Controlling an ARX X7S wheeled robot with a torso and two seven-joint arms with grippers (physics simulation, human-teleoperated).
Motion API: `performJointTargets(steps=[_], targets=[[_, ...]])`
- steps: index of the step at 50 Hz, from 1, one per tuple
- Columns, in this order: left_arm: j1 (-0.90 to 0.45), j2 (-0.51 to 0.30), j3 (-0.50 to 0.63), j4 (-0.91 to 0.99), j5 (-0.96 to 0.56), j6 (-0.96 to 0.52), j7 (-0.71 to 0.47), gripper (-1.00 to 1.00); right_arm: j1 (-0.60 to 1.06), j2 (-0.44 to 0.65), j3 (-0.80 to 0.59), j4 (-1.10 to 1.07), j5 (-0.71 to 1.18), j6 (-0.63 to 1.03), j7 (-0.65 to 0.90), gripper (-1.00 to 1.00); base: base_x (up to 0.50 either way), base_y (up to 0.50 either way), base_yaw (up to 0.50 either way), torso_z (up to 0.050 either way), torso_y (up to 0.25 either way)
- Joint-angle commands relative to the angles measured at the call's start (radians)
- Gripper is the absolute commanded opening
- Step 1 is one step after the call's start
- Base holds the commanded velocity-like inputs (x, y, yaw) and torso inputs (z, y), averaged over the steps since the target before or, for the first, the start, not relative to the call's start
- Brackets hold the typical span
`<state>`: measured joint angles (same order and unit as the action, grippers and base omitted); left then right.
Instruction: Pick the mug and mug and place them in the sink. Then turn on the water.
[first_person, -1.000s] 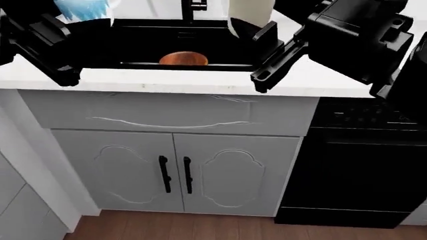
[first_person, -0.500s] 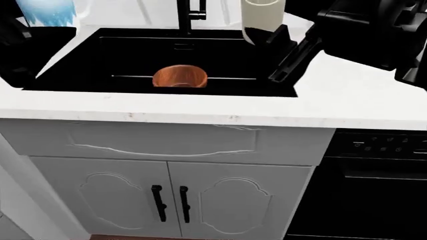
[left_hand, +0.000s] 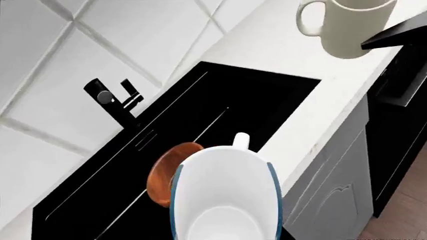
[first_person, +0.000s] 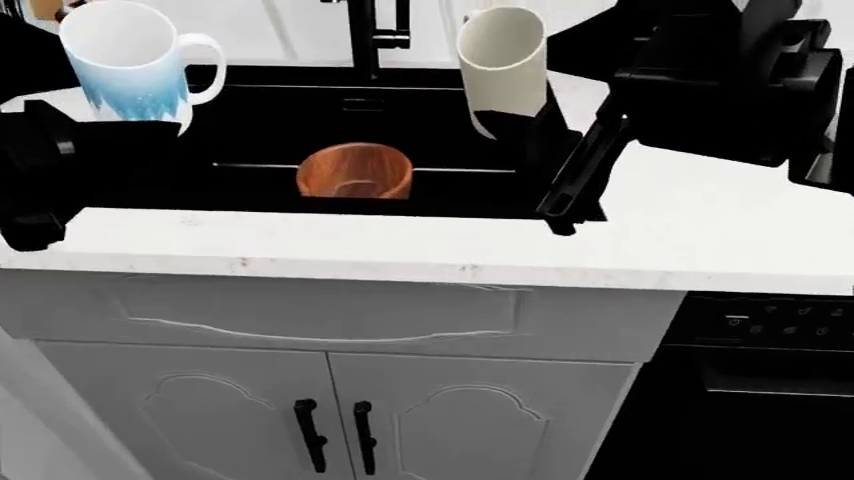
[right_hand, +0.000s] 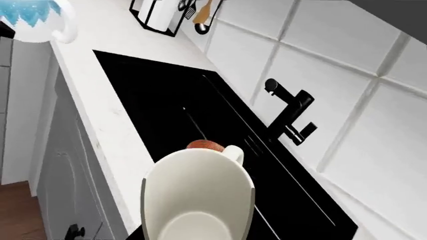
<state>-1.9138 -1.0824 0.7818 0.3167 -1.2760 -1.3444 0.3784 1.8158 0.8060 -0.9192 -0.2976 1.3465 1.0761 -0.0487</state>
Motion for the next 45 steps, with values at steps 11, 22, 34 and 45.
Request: performJointTargets(steps=[11,22,34,45], targets=[[-0.062,-0.046,0.042,0.044,0.037,-0.039,0.122,-1.0,0.061,0.016,-0.011,-0.026,0.005,0.066,-0.057,-1.0,0.01,0.44,0.0,0.0,0.001],[-0.106,-0.048,0.064,0.073,0.045,-0.063,0.197,-1.0,0.101,-0.023,-0.041,-0.027,0.004,0.109,-0.103,-1.0,0.01,0.44,0.0,0.0,0.002],[-0.157,-0.06,0.099,0.081,0.092,-0.085,0.279,-1.0,0.138,-0.052,-0.055,-0.002,-0.011,0.125,-0.14,-1.0,0.01,0.43,0.0,0.0,0.002],[-0.151,-0.061,0.1,0.086,0.082,-0.08,0.274,-1.0,0.138,-0.035,-0.06,-0.031,-0.008,0.128,-0.156,-1.0,0.0,0.0,0.0,0.0,0.002]])
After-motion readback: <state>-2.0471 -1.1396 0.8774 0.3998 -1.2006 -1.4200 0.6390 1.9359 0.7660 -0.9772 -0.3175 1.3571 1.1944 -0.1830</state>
